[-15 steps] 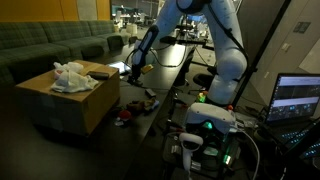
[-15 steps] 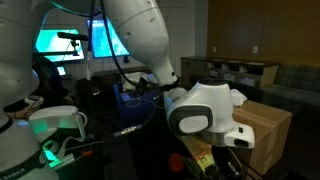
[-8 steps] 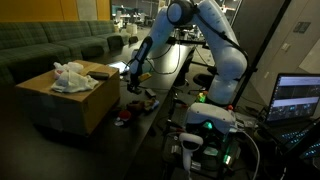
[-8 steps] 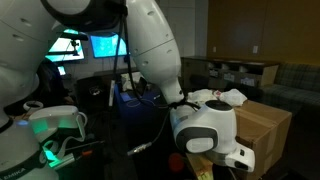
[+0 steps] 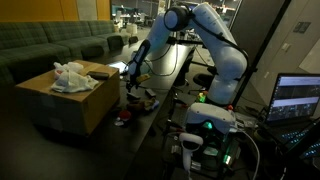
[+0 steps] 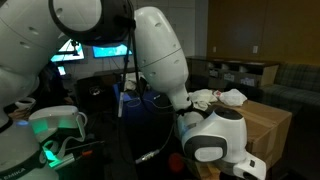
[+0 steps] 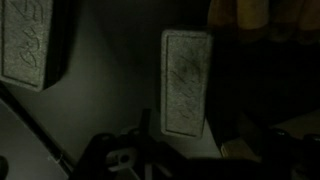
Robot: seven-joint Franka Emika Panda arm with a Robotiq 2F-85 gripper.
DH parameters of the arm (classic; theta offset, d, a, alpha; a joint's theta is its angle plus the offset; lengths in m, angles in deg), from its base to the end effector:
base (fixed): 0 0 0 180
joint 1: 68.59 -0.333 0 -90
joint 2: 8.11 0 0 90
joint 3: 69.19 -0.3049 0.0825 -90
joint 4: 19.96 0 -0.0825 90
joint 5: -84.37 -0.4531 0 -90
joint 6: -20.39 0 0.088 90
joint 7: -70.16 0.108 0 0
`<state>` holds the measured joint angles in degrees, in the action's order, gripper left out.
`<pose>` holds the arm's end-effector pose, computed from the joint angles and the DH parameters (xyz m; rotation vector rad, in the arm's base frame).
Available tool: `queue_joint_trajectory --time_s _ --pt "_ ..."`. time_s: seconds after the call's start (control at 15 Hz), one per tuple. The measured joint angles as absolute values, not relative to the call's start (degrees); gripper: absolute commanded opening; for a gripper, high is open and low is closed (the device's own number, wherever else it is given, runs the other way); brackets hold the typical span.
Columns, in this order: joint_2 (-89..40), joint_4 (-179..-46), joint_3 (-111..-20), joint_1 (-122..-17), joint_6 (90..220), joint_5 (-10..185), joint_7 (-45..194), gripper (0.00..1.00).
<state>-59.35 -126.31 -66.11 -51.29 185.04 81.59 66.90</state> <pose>0.5977 -0.2272 -0.0234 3.0464 -0.4949 0.1813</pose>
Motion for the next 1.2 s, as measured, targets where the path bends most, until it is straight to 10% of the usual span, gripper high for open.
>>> queue_joint_trajectory --time_s 1.2 --pt "-56.9 -132.8 -59.8 -46.5 186.1 80.5 69.2 1.00"
